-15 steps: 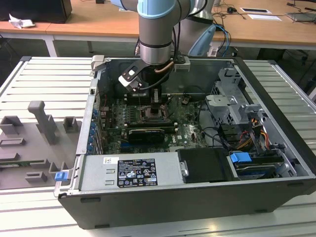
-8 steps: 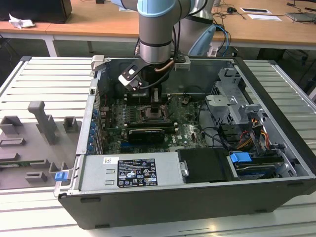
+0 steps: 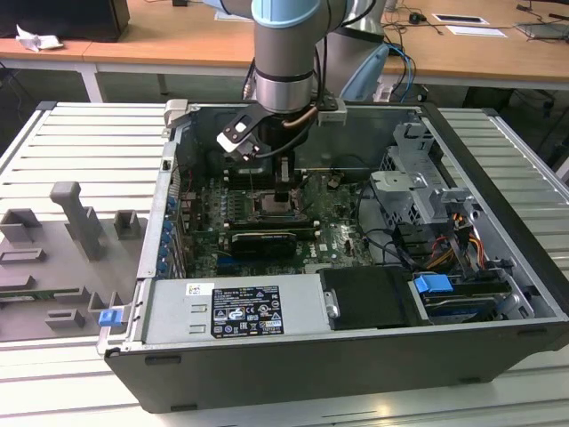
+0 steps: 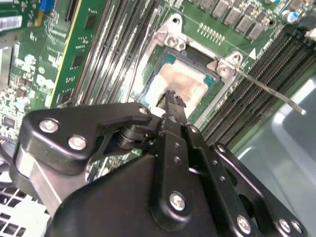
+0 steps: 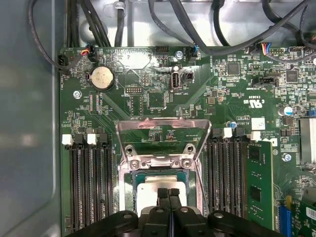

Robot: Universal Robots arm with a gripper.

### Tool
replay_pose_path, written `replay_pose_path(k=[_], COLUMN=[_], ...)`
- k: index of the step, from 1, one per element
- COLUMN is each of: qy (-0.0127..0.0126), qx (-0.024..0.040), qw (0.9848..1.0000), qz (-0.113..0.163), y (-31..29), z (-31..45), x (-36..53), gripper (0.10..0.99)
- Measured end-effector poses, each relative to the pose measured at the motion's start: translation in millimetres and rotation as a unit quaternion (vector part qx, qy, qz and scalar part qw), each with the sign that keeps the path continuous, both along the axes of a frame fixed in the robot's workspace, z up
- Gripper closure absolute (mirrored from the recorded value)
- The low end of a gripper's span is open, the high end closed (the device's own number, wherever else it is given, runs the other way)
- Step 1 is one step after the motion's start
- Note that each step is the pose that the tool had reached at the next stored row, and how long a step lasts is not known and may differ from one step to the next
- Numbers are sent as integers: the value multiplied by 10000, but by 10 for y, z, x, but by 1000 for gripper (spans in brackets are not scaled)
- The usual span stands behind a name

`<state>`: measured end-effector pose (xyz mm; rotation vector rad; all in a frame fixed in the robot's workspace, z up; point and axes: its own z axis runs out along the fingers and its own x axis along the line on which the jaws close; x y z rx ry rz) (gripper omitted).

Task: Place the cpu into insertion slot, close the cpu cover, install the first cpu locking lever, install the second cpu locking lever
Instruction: 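Close the cpu cover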

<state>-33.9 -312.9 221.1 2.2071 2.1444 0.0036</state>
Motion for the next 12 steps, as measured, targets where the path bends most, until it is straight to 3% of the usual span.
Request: replay_pose_path(k=[4,9,12], qy=[0,0,0], qx=[-5,-11,-26], qw=[10000,10000,10000], qz=[1,0,-2], y=[0,0,0], z=[96,267,298], x=[1,0,10], gripper=[980,980,980])
